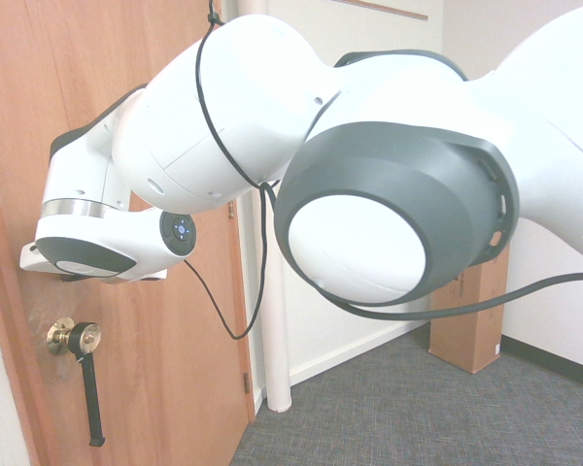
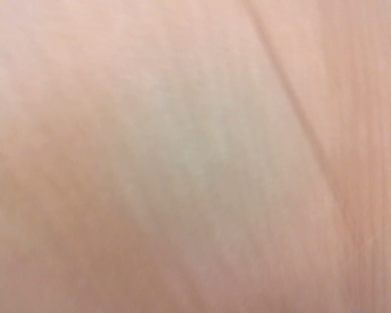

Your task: Close the door

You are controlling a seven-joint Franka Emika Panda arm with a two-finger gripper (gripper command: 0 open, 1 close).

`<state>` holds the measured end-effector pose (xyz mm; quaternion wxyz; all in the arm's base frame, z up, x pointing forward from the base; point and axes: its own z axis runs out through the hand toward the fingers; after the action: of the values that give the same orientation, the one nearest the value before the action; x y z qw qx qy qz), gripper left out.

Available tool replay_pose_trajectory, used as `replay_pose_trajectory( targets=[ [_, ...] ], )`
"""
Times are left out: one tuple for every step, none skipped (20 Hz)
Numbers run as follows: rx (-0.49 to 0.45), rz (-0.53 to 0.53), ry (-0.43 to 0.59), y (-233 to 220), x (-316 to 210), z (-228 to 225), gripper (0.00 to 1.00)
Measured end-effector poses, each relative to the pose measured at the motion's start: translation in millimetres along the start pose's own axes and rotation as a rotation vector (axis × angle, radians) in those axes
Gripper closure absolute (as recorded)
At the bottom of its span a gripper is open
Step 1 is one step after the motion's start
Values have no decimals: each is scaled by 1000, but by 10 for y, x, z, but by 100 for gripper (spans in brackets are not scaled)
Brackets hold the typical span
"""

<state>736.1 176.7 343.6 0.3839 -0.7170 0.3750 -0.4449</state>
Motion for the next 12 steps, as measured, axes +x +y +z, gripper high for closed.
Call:
replay_pose_trajectory(
  targets=[
    [4,5,-9,-59,52,-66,100],
    [7,10,-17,-122,88,-153,100],
    [-1,6,-21,-196,113,-258,100],
    [-3,15,-25,-262,168,-370,100],
    [-6,27,-27,-314,226,-485,100],
    [-20,30,-23,-367,250,-617,100],
    [-29,39,-22,-392,291,-738,100],
    [-43,42,-25,-389,335,-866,100],
    [-80,41,-20,-374,325,-1025,100],
    [-104,49,-21,-338,355,-1163,100],
    [-129,50,-22,-257,400,-1304,100],
    [-173,47,-19,-196,383,-1457,100]
  ],
)
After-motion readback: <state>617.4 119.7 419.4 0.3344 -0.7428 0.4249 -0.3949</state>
